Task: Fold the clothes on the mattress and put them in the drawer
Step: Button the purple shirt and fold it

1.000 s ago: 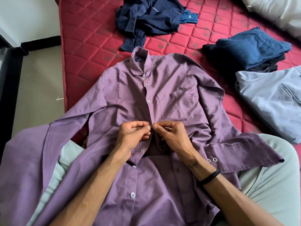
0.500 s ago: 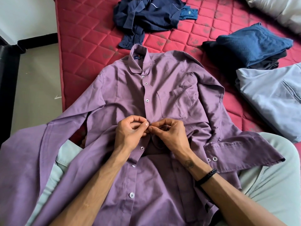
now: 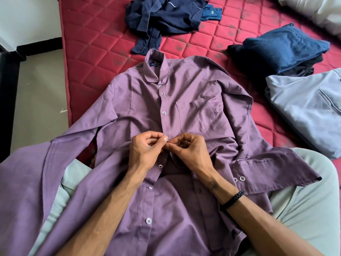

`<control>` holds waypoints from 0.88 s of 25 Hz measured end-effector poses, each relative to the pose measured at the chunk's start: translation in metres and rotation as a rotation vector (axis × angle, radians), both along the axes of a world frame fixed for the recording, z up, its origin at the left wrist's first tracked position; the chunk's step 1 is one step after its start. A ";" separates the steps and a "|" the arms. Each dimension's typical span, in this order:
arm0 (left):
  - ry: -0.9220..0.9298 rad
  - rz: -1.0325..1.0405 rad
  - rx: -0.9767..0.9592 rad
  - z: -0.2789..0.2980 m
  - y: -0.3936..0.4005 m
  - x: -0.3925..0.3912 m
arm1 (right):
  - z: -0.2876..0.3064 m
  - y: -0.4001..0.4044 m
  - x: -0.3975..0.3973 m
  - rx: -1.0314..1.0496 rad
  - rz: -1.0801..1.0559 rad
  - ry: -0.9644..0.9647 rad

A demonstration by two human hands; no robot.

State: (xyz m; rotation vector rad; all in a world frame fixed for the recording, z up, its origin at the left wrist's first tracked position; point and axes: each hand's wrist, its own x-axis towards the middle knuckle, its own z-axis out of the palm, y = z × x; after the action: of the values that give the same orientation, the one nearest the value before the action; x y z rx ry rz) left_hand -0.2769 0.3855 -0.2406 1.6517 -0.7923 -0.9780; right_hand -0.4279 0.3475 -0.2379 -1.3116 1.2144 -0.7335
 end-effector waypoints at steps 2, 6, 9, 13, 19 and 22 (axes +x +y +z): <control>0.017 0.002 -0.012 0.002 -0.001 0.000 | -0.003 -0.001 0.001 0.008 -0.008 -0.018; -0.003 -0.007 -0.032 0.001 -0.001 0.000 | -0.005 -0.003 0.000 0.023 -0.001 -0.021; -0.129 -0.047 -0.084 -0.002 0.001 0.002 | -0.001 -0.003 0.002 0.048 -0.017 -0.013; -0.227 -0.122 -0.155 0.003 0.000 0.001 | -0.001 -0.006 0.002 0.082 0.009 -0.003; -0.569 -0.156 -0.257 0.023 -0.009 -0.005 | 0.009 -0.023 0.005 0.098 0.075 -0.034; -0.635 -0.123 -0.336 0.039 -0.056 0.005 | 0.027 -0.067 0.016 0.045 0.051 -0.099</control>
State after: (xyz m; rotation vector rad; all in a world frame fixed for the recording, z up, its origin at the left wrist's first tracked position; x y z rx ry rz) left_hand -0.2716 0.3293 -0.2017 1.6316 -1.4094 -0.3517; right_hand -0.4116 0.2802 -0.2107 -1.2506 1.1086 -0.7223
